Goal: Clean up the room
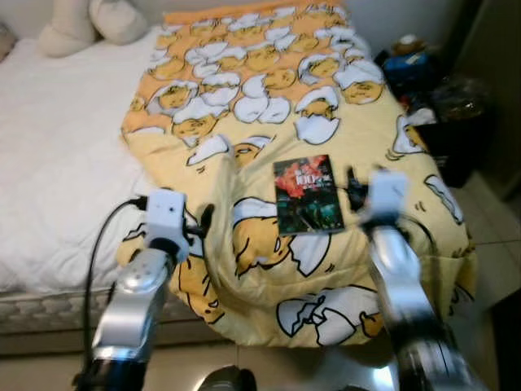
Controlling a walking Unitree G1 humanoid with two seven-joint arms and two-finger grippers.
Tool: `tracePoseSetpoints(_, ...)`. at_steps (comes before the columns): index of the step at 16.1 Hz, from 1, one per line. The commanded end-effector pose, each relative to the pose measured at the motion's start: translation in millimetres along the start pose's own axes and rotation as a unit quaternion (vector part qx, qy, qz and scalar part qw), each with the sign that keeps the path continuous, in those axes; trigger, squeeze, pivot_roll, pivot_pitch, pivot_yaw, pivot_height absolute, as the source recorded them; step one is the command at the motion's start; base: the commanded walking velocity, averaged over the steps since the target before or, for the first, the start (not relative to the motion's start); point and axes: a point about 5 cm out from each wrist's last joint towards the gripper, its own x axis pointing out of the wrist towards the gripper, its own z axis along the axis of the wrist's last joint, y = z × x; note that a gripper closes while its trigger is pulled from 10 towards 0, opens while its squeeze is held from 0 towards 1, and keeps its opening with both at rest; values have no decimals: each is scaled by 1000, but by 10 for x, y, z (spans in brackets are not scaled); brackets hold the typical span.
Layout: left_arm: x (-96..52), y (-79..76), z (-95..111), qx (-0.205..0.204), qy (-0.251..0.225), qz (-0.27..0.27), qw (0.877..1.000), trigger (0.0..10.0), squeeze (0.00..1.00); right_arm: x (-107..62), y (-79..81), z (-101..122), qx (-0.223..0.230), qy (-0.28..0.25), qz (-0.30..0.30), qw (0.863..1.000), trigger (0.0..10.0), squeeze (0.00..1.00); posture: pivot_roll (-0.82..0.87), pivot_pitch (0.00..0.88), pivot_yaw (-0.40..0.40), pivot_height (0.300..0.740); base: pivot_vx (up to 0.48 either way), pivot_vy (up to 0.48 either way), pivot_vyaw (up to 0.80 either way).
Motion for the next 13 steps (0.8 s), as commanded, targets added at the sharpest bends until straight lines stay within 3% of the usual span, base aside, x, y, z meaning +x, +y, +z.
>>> tracePoseSetpoints(1, 72, 10, 23, -1, -8, 2, 1000, 10000, 0, -22, -28, 63, -8, -6, -11, 1000, 10000, 1000, -156, 0, 109, 740, 0, 0, 0)
tracePoseSetpoints(3, 201, -105, 94, -5, -28, -17, 999, 10000, 0, -154, -161, -75, -6, 22, -41, 999, 10000, 1000, -185, 0, 108, 740, 0, 0, 0)
tracePoseSetpoints(7, 305, -226, 115, 10, -42, -46, 998, 10000, 0, -137, -134, 20, 1, 17, -34, 999, 10000, 1000, -188, 0, 113, 740, 0, 0, 0)
tracePoseSetpoints(13, 345, -208, 81, 14, -41, -57, 997, 10000, 0, -180, -37, -30, 8, 43, -24, 999, 10000, 1000, -176, 0, 139, 740, 0, 0, -667)
